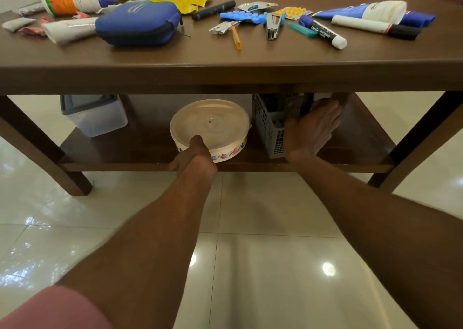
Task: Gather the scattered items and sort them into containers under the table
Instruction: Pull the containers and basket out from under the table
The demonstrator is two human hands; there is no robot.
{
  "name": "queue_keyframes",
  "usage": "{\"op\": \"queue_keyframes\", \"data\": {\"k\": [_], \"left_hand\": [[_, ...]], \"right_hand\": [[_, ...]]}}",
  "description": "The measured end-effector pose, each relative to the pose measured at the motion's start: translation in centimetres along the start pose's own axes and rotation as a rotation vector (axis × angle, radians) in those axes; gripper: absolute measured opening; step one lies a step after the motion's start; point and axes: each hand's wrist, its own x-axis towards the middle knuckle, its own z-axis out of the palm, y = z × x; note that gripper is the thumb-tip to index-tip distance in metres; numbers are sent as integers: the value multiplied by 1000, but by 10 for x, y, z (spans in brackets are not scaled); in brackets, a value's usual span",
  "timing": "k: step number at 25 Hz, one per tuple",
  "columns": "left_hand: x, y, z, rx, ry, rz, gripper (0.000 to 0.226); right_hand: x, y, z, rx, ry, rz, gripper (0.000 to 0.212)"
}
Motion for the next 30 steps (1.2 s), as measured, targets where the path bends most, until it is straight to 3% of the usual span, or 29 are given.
{"op": "queue_keyframes", "data": {"k": [4,6,11,13,16,19,21,23,30], "left_hand": [[-5,-2,-7,-109,-99,-21,72],[-9,-3,-11,-163,-137,-15,64],[-31,-19,-31,-260,-383,-186,46],[-46,-33,-42,-291,-411,-253,51],[-71,-43,-61,-279,-373,-305,58],[-92,-35,-97,-228,-326,-325,51],[-110,-30,-123,-185,-294,-338,47],[-138,-24,-148,-145,-247,-375,46],[-282,38,-204,-123,-128,-478,43]], "right_hand": [[12,6,-1,37,-163,7,37],[7,-1,-2,118,-185,102,25],[2,-13,-11,301,-258,364,19],[-9,-12,-23,288,-296,389,20],[-32,-5,-55,211,-335,407,23],[-53,-10,-104,221,-385,470,13],[-67,-19,-144,286,-428,547,26],[-80,-33,-189,320,-463,624,34],[-83,-96,-326,287,-456,834,33]]}}
